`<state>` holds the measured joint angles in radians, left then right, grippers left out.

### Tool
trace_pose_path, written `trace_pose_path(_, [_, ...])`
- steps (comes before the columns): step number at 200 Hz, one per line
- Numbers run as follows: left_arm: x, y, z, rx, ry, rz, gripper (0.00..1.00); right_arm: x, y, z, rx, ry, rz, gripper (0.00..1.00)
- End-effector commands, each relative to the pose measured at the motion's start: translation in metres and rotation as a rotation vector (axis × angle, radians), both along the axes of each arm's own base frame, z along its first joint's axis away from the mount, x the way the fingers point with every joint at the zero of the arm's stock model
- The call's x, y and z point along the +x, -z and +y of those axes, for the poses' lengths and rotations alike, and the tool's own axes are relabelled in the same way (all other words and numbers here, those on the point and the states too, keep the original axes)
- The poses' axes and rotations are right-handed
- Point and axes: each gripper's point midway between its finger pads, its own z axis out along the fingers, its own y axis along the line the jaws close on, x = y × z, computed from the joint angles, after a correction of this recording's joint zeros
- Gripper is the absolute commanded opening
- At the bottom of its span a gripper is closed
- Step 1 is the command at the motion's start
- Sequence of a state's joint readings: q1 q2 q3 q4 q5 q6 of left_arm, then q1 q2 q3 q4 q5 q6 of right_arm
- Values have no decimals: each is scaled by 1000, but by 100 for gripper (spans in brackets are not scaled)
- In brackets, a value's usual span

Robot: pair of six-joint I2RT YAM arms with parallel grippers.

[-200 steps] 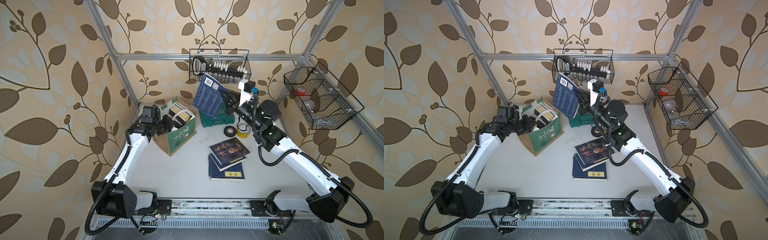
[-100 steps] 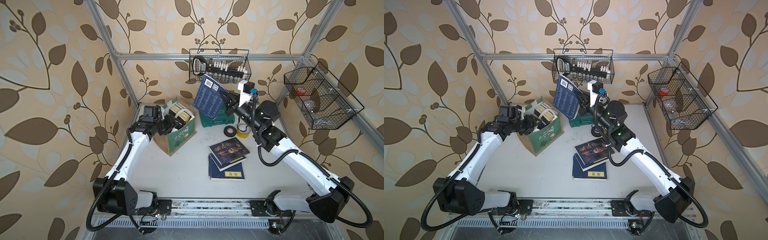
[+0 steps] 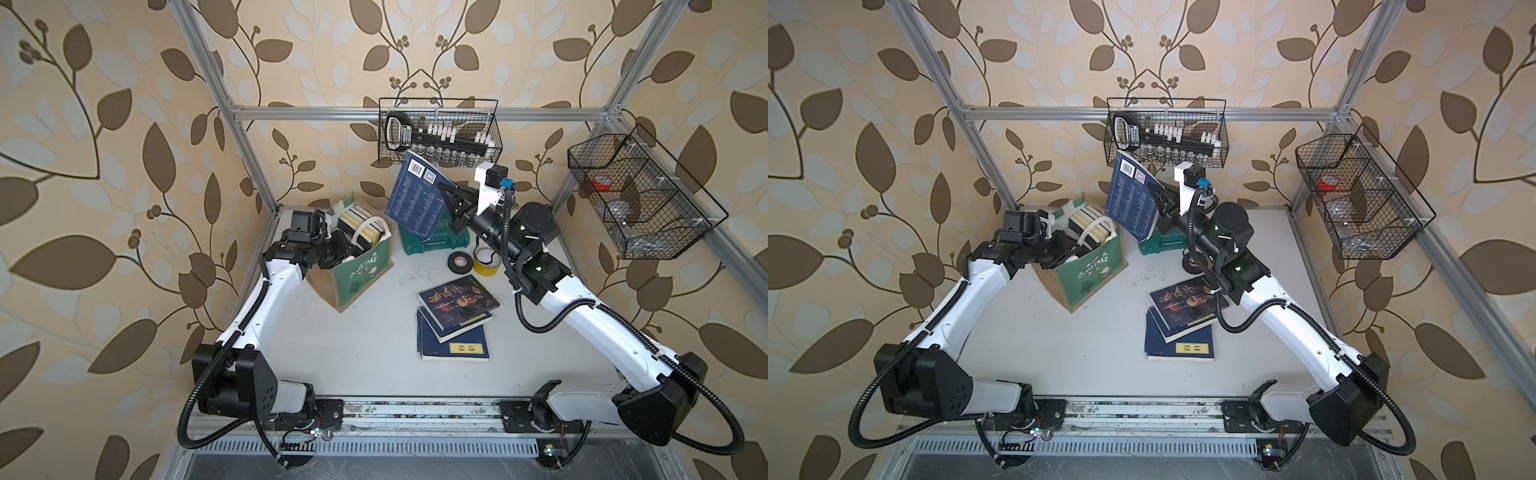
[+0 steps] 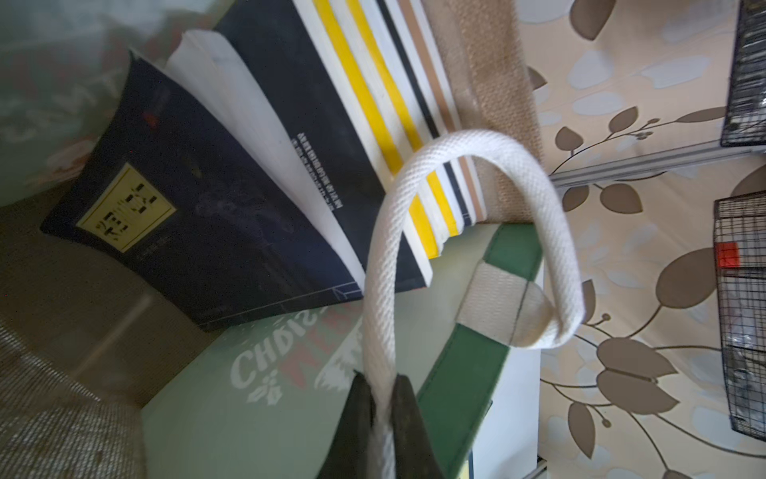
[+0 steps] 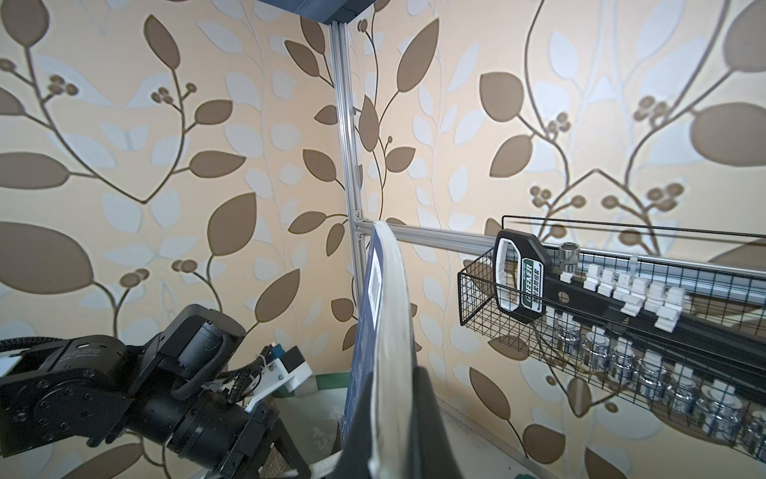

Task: Put the books into the canvas bag
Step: Adjust the canvas bag at the center of the board.

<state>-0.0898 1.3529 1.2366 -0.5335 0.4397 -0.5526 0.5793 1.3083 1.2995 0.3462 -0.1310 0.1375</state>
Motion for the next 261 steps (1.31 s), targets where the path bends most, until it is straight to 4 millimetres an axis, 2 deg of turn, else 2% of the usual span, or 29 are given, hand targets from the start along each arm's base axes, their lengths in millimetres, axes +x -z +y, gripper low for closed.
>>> trace_pose_path(1, [-9,-55,-12,-40,82,-205,0,-8,-20,-9,53,9,-63,0])
trace_pose_path(27, [-27,-78,-24,-37,190,-293,0,-5,-19,-13,69,38,-53,0])
trace_pose_path(64, [-61,-82,-47,-44,355,-353,0,3,-17,-24,90,103,-35,0])
trace_pose_path(74, [-71,-81,-52,-37,386,-365,14,5,-16,-24,92,105,-32,0])
trace_pose_path(85, [-80,-78,-57,-22,412,-373,38,8,-16,-22,90,101,-28,0])
trace_pose_path(94, [-87,-76,-59,-13,427,-380,48,11,-15,-20,90,97,-25,0])
trace_pose_path(118, [-102,-75,-65,-3,466,-416,62,17,-11,-13,89,80,-12,0])
trace_pose_path(136, [-111,-73,-71,-7,503,-423,67,19,-9,-10,93,72,-5,0])
trace_pose_path(151, [-119,-72,-79,-30,553,-420,75,19,-10,-10,96,67,-8,0])
trace_pose_path(160, [-120,-70,-79,-24,555,-412,76,17,-13,-8,89,51,-18,0])
trace_pose_path(178, [-115,-67,-66,43,473,-396,79,17,-14,8,52,-22,-4,0])
trace_pose_path(189, [-107,-65,-47,124,356,-367,94,16,-14,20,45,-75,4,0])
trace_pose_path(196, [-104,-65,-36,164,300,-356,99,16,-12,28,44,-102,7,0])
trace_pose_path(227, [-103,-74,-3,283,140,-316,99,14,-13,57,39,-168,-2,0])
trace_pose_path(261, [-105,-60,54,393,-116,-162,99,17,-12,98,36,-249,-1,0])
